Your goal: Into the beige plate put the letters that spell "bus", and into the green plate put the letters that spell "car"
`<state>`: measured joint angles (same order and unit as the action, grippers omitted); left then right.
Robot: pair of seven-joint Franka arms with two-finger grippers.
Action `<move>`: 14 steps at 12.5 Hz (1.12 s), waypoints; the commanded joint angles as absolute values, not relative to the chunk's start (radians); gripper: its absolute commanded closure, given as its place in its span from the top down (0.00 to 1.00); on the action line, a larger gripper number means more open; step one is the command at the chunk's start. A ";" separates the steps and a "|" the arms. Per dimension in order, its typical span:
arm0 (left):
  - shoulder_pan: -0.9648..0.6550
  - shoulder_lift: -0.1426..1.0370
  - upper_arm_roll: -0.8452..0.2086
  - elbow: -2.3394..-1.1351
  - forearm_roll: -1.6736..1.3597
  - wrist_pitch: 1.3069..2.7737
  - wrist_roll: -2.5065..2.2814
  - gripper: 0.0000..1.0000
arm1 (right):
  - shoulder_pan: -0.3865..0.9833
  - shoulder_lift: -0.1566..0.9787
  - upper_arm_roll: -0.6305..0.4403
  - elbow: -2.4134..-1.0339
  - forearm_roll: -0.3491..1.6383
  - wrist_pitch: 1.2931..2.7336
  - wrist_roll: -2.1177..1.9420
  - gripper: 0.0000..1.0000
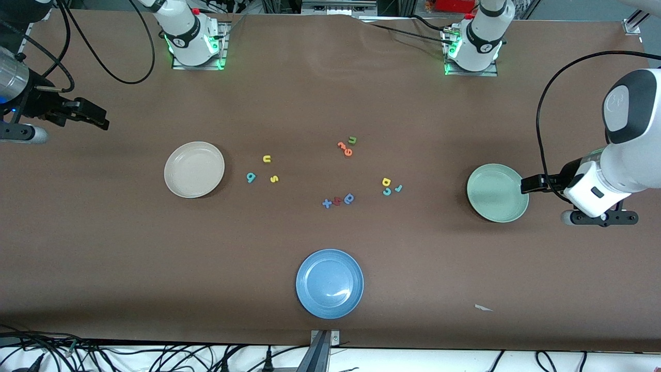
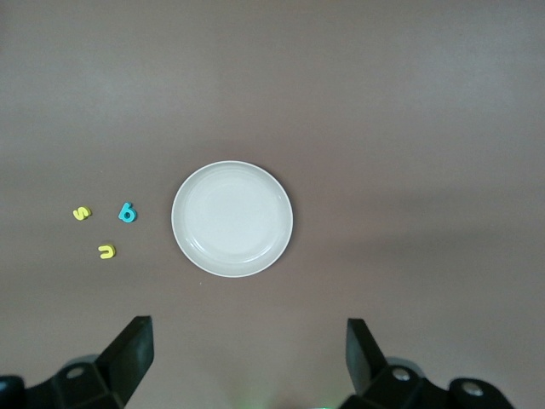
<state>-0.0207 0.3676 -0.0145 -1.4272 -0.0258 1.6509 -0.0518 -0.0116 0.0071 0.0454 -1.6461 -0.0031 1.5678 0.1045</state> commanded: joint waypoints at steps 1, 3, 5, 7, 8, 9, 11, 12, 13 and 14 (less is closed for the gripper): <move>-0.023 0.380 -0.017 -1.411 -0.058 1.652 -0.032 1.00 | -0.014 -0.002 0.052 -1.640 -0.015 1.555 0.097 1.00; -0.025 0.385 -0.018 -1.413 -0.060 1.652 -0.032 1.00 | -0.014 -0.002 0.052 -1.640 -0.014 1.554 0.097 1.00; -0.025 0.388 -0.041 -1.431 -0.061 1.655 -0.038 1.00 | -0.014 -0.002 0.052 -1.640 -0.014 1.554 0.097 1.00; -0.025 0.405 -0.052 -1.439 -0.104 1.657 -0.049 1.00 | -0.014 -0.002 0.052 -1.640 -0.012 1.552 0.097 1.00; -0.028 0.413 -0.052 -1.440 -0.127 1.657 -0.052 1.00 | -0.014 -0.002 0.052 -1.638 -0.011 1.549 0.097 1.00; -0.040 0.420 -0.052 -1.440 -0.135 1.657 -0.060 1.00 | -0.014 -0.002 0.052 -1.638 -0.011 1.549 0.095 1.00; -0.041 0.420 -0.052 -1.445 -0.127 1.657 -0.061 1.00 | -0.014 -0.002 0.052 -1.638 -0.009 1.549 0.095 1.00; -0.041 0.419 -0.051 -1.443 -0.117 1.657 -0.060 1.00 | -0.014 -0.002 0.052 -1.638 -0.009 1.549 0.097 1.00; -0.041 0.419 -0.051 -1.443 -0.100 1.657 -0.058 1.00 | -0.014 -0.002 0.052 -1.638 -0.009 1.549 0.097 1.00; -0.041 0.419 -0.051 -1.443 -0.091 1.657 -0.058 1.00 | -0.014 -0.002 0.052 -1.640 -0.009 1.549 0.097 1.00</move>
<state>-0.0389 0.4282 -0.0542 -1.4401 -0.1042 1.6513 -0.0556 -0.0115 0.0066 0.0472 -1.6461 -0.0031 1.5658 0.1045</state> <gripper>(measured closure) 0.000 0.000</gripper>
